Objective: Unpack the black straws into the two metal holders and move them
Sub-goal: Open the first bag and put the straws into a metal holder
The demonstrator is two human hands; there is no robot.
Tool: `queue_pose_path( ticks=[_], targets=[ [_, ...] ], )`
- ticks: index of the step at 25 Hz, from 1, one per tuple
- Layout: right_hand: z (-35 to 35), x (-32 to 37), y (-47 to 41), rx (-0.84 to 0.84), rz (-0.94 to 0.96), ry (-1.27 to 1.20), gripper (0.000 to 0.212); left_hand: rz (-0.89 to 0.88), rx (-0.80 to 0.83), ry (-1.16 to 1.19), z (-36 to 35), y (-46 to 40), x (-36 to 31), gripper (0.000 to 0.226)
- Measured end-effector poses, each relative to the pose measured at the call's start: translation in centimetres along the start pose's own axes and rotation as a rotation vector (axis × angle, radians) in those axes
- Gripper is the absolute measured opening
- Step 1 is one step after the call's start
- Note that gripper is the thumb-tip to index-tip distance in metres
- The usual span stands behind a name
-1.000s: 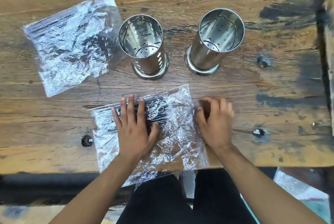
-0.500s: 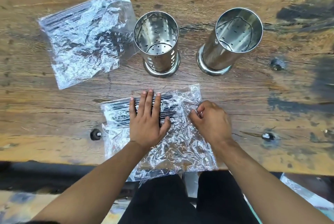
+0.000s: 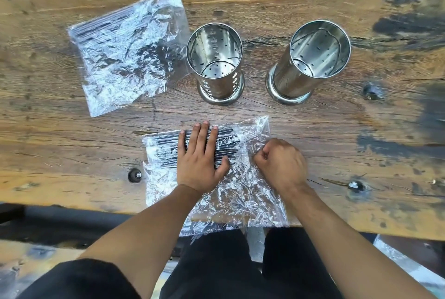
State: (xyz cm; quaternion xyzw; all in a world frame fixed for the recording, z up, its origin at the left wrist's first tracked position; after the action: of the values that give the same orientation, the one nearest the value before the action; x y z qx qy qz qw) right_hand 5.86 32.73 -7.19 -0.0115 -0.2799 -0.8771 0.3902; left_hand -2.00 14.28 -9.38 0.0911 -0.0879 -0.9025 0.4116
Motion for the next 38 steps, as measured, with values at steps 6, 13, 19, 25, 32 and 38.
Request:
queue_pose_path(
  ticks=[6, 13, 19, 25, 32, 38],
  targets=[
    [0.0, -0.9, -0.9, 0.050, -0.030, -0.025, 0.014, 0.004, 0.005, -0.003, -0.2, 0.0, 0.0, 0.080],
    [1.2, -4.0, -2.0, 0.027, -0.123, -0.120, 0.017, -0.004, -0.015, -0.006, -0.2, -0.1, 0.1, 0.081],
    [1.7, -4.9, -3.0, 0.079, -0.160, -0.127, 0.021, -0.005, -0.014, -0.024, -0.1, -0.2, 0.0, 0.080],
    [2.0, -4.6, -3.0, 0.097, -0.092, -0.175, 0.023, 0.001, -0.019, -0.027, 0.0, -0.2, 0.1, 0.081],
    [2.2, -5.7, -3.3, 0.026, -0.103, -0.261, 0.016, 0.007, -0.019, -0.028, 0.1, -0.3, 0.0, 0.081],
    [2.5, -7.3, -2.1, 0.114, -0.178, -0.147, 0.046, 0.013, -0.004, -0.022, 0.1, -0.3, 0.0, 0.081]
  ],
)
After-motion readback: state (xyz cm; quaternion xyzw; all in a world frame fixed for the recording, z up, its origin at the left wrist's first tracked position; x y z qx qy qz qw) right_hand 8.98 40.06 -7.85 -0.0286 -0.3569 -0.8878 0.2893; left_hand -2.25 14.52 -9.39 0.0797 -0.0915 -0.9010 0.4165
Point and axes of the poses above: each hand's wrist, its own y-axis away from the middle knuckle, its own z-axis out of the back of the hand, x = y × z, the point moved 10 cm from there along -y, towards the middle knuckle, and after that the axes turned 6 degrees about -z, right-handed, at the moved point
